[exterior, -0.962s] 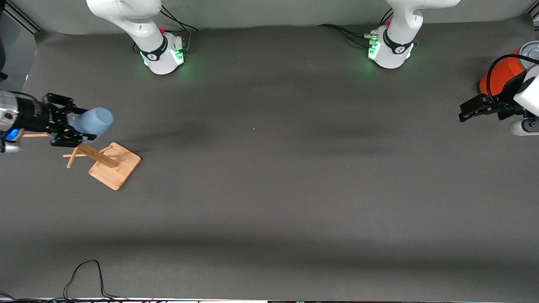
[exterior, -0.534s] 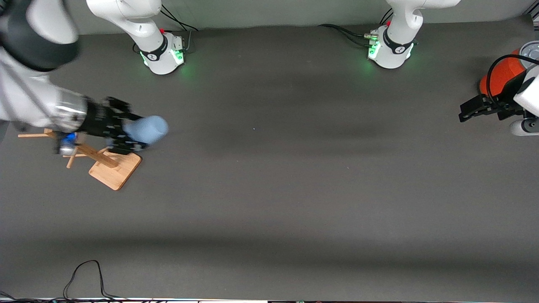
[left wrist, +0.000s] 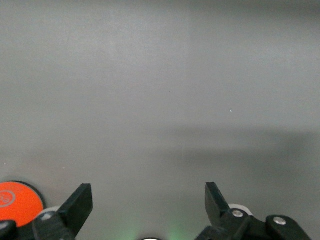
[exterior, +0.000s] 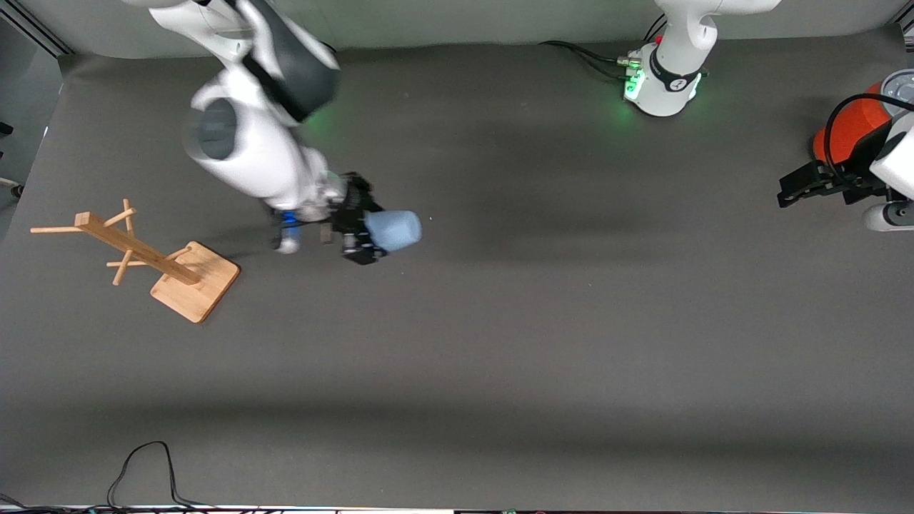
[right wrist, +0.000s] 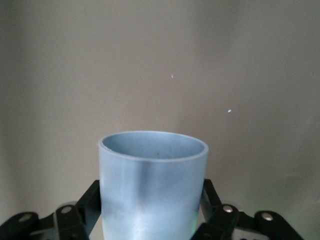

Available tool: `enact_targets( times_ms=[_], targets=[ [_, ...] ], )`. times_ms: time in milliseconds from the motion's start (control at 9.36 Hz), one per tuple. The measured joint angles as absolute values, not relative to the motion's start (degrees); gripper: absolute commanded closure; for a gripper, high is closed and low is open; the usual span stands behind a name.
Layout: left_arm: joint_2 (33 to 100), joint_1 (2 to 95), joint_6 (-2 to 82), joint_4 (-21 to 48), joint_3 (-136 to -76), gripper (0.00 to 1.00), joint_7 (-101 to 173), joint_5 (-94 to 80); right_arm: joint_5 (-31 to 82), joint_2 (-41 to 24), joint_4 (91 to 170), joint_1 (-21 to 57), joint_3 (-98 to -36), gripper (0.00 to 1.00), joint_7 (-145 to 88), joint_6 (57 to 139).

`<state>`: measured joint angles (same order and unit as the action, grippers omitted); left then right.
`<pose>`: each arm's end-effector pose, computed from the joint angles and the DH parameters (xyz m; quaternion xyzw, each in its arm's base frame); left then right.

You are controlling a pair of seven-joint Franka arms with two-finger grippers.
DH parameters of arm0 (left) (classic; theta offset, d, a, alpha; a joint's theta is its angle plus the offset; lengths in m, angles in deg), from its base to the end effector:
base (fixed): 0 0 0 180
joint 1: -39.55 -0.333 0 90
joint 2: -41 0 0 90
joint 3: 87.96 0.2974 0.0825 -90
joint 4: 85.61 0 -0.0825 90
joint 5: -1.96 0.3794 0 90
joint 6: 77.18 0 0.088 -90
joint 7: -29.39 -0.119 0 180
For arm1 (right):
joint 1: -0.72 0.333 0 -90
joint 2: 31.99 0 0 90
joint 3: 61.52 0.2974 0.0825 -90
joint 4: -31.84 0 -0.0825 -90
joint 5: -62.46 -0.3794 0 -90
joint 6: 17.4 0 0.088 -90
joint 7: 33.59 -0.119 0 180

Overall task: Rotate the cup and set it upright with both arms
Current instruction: 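Carry the blue cup with the right gripper to the table's middle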

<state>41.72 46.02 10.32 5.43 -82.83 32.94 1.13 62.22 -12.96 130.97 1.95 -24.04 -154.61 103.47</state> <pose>0.5467 -0.0148 0.5750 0.9991 0.0192 -0.0374 0.0051 0.5176 0.3740 0.4064 -0.7346 0.6686 0.0890 0.0739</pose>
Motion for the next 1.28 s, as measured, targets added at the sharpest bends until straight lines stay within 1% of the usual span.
enact_targets(
  times_ms=[107, 321, 427, 534, 641, 748, 855, 1069, 1176, 1282],
  targets=[
    [41.88, 46.02, 10.32, 5.43, -82.84, 0.00, 32.94, 1.12, 69.73, -8.85, 131.01, 3.81, -21.35, 0.49, -160.75, 105.08],
    [42.21, 46.02, 10.33, 5.44, -82.83, 0.00, 32.94, 1.12, 84.41, -0.19, 130.50, 11.11, -19.78, 0.49, -173.12, 106.47],
    [42.64, 46.02, 10.34, 5.44, -82.84, 0.00, 32.94, 1.12, 89.27, 3.94, 130.05, 14.40, -19.81, 0.49, -177.29, 106.59],
    [43.26, 46.03, 10.40, 5.44, -82.87, 0.00, 32.94, 1.12, 91.71, 7.33, 129.56, 16.32, -19.85, 0.47, -180.06, 106.70],
    [44.00, 46.04, 10.54, 5.43, -82.89, 0.00, 32.94, 1.12, 93.62, 10.17, 128.92, 17.14, -19.87, 0.07, -183.23, 106.78],
    [44.69, 46.08, 10.81, 5.43, -82.92, 0.00, 32.94, 1.11, 95.65, 12.65, 128.27, 17.14, -19.90, 0.00, -185.98, 106.78],
    [45.09, 46.14, 11.09, 5.43, -82.95, 0.00, 32.94, 1.12, 97.02, 14.16, 127.79, 17.13, -19.90, 0.00, -187.13, 106.78],
    [45.50, 46.27, 11.15, 5.40, -83.01, 0.00, 32.96, 1.11, 98.48, 14.44, 125.67, 17.15, -19.70, 0.00, -187.42, 106.20],
    [45.74, 46.34, 11.26, 5.40, -83.01, 0.00, 32.97, 1.11, 98.93, 13.68, 123.00, 16.91, -19.24, 0.00, -184.41, 104.26],
    [45.97, 46.49, 11.44, 5.39, -83.06, 0.00, 32.97, 1.10, 98.94, 11.57, 120.45, 15.88, -18.23, 0.00, -178.49, 100.98]
  ],
)
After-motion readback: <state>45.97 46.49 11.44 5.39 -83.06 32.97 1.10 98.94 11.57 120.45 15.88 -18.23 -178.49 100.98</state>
